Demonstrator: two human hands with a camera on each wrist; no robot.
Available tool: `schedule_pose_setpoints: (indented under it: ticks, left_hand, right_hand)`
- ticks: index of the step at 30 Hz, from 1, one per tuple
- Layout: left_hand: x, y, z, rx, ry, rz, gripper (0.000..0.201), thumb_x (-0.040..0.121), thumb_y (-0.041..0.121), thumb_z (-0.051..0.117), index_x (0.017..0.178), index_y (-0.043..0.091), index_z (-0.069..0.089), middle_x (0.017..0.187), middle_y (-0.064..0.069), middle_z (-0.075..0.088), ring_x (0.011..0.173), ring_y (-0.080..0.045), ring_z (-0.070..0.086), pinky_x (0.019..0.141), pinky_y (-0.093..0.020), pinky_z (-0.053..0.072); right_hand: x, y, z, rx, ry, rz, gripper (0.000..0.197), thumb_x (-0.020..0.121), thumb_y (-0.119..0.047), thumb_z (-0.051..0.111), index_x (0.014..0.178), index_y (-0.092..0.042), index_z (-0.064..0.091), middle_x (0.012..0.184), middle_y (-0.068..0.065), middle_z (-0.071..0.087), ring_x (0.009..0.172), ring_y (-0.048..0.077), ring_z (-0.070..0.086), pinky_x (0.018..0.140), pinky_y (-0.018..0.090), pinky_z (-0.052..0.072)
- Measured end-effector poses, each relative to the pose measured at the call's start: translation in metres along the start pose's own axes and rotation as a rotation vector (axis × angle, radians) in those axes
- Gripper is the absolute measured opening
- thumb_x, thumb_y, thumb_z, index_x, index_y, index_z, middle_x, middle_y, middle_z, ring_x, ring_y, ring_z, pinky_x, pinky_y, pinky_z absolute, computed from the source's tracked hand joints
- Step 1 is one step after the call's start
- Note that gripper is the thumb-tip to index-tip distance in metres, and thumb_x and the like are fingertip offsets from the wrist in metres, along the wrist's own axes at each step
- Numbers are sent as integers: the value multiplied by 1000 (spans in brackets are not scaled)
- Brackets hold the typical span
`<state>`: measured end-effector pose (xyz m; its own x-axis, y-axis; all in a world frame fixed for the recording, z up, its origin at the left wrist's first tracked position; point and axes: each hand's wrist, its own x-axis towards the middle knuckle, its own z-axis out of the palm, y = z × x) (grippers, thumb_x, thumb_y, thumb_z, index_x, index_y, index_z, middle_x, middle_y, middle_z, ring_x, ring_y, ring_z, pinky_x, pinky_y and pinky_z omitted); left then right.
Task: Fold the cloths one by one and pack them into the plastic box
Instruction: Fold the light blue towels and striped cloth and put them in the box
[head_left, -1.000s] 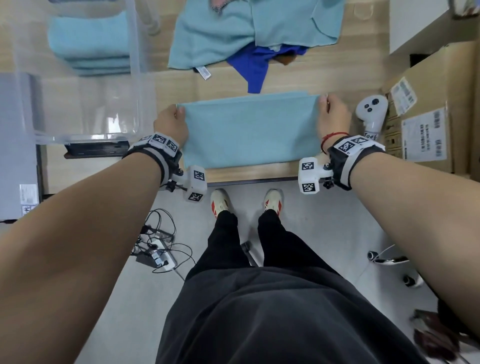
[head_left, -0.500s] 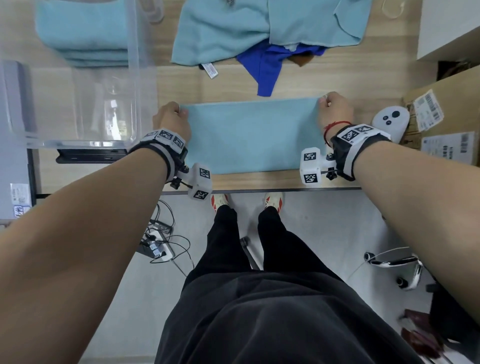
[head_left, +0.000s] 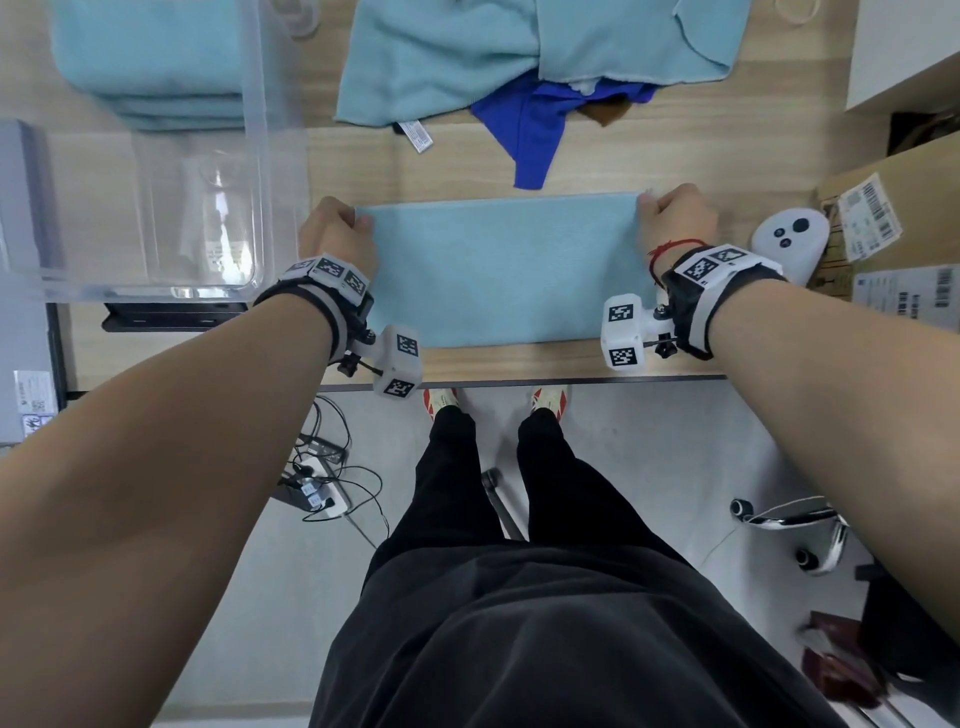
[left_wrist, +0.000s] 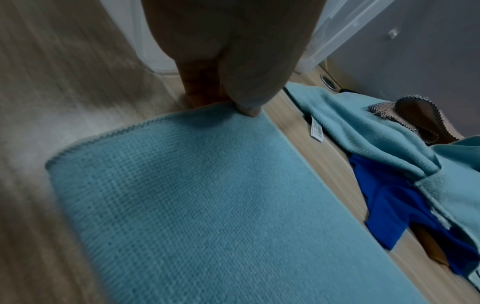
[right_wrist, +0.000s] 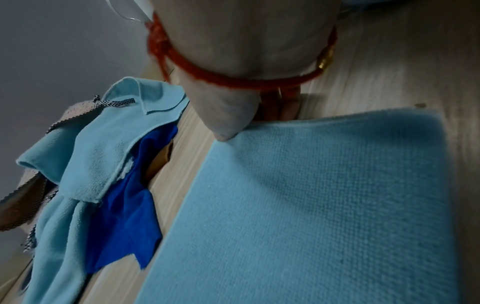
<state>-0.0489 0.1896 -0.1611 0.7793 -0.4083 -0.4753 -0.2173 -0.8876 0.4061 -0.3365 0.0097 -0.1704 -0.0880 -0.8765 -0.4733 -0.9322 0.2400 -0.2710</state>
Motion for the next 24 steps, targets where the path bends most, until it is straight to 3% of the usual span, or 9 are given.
schedule_pose_setpoints:
  ticks: [5, 9, 12, 14, 16, 19, 24]
  left_hand:
    - [-2, 3, 0, -26, 17, -19, 24, 91, 39, 57, 99, 16, 52, 100, 1, 51, 81, -19, 50, 71, -27, 40]
    - [-7, 15, 3, 17, 57, 65, 49, 85, 37, 68, 116, 8, 45, 121, -8, 49, 107, -25, 51, 91, -33, 43]
    - [-19, 28, 10, 76, 13, 218, 51, 79, 34, 73, 113, 6, 47, 119, -12, 51, 106, -27, 52, 90, -33, 43]
    - [-32, 35, 18, 133, -86, 348, 45, 78, 34, 73, 108, 8, 51, 115, -12, 52, 100, -24, 51, 83, -28, 38]
    - [-44, 37, 29, 204, -192, 480, 45, 76, 37, 75, 106, 12, 53, 116, -10, 48, 105, -25, 47, 85, -28, 37]
    - [-63, 33, 46, 375, -294, 600, 66, 70, 46, 78, 124, 20, 49, 129, -8, 39, 120, -28, 38, 94, -40, 43]
    - [-85, 19, 67, 536, -261, 652, 100, 60, 50, 84, 142, 23, 33, 148, -10, 23, 135, -32, 25, 104, -46, 38]
  right_hand:
    - [-4, 9, -6, 37, -11, -27, 39, 94, -39, 50, 114, -6, 55, 108, 10, 64, 96, 28, 61, 69, 27, 37]
    - [-15, 19, -6, 25, -76, -48, 52, 79, -53, 69, 105, -10, 57, 95, 2, 59, 84, 20, 55, 66, 26, 39]
    - [-23, 25, -3, -95, -153, -47, 50, 72, -57, 74, 88, -12, 61, 79, 3, 60, 73, 22, 57, 46, 24, 31]
    - [-29, 27, -1, -105, -179, -48, 43, 76, -52, 73, 74, -12, 57, 69, 2, 56, 70, 23, 56, 44, 25, 28]
    - [-33, 29, 0, -71, -176, -55, 39, 79, -45, 71, 67, -14, 51, 70, 2, 54, 73, 24, 54, 46, 26, 29]
    - [-36, 34, 1, 99, -130, -67, 25, 84, -35, 65, 89, -10, 63, 88, 3, 62, 80, 22, 56, 62, 26, 39]
    - [-38, 58, -3, 298, -155, -23, 45, 82, -26, 72, 117, -6, 54, 105, 4, 61, 90, 18, 58, 79, 30, 48]
